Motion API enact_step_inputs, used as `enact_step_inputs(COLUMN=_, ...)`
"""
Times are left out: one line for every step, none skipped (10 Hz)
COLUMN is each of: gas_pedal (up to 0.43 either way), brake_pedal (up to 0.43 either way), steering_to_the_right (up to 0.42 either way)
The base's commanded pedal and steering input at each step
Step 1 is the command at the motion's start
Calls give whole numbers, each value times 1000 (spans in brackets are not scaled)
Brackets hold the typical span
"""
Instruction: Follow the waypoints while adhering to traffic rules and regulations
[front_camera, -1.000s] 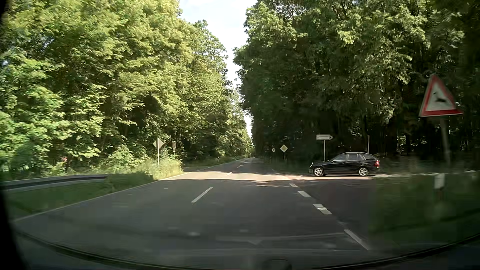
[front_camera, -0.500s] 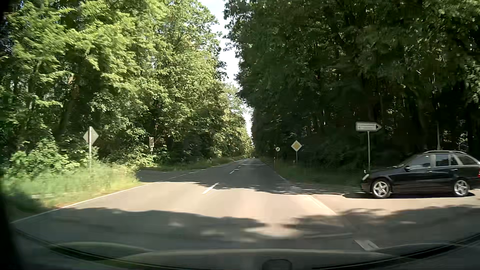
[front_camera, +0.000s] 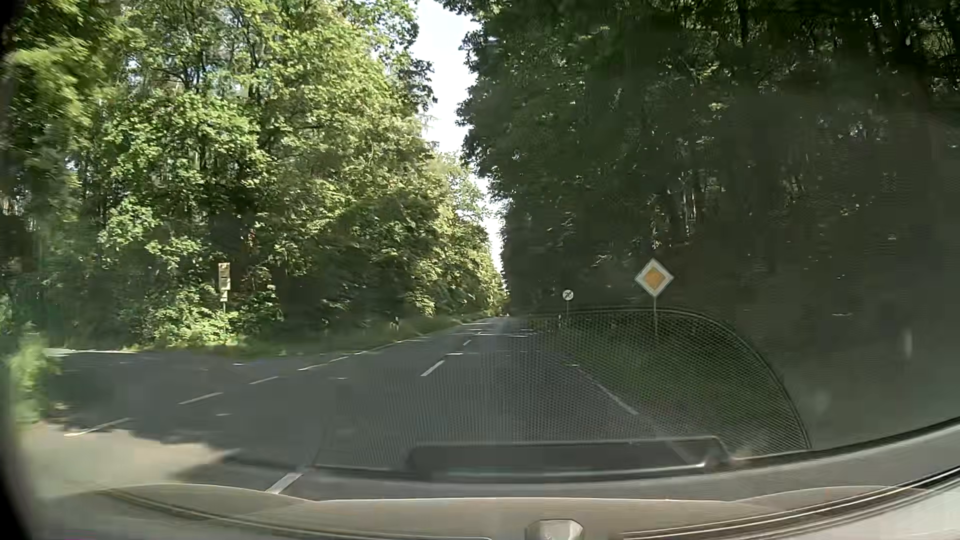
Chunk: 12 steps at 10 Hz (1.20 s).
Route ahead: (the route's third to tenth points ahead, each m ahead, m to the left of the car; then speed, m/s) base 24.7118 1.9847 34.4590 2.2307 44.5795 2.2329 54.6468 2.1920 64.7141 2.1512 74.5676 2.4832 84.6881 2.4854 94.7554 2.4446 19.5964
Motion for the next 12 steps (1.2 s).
enact_step_inputs(gas_pedal=79, brake_pedal=30, steering_to_the_right=-1)
enact_step_inputs(gas_pedal=79, brake_pedal=30, steering_to_the_right=-1)
enact_step_inputs(gas_pedal=79, brake_pedal=30, steering_to_the_right=-1)
enact_step_inputs(gas_pedal=79, brake_pedal=30, steering_to_the_right=-1)
enact_step_inputs(gas_pedal=79, brake_pedal=37, steering_to_the_right=-1)
enact_step_inputs(gas_pedal=79, brake_pedal=30, steering_to_the_right=-1)
enact_step_inputs(gas_pedal=87, brake_pedal=30, steering_to_the_right=-1)
enact_step_inputs(gas_pedal=98, brake_pedal=30, steering_to_the_right=-1)
enact_step_inputs(gas_pedal=118, brake_pedal=30, steering_to_the_right=-1)
enact_step_inputs(gas_pedal=130, brake_pedal=30, steering_to_the_right=0)
enact_step_inputs(gas_pedal=150, brake_pedal=30, steering_to_the_right=-1)
enact_step_inputs(gas_pedal=157, brake_pedal=30, steering_to_the_right=-1)
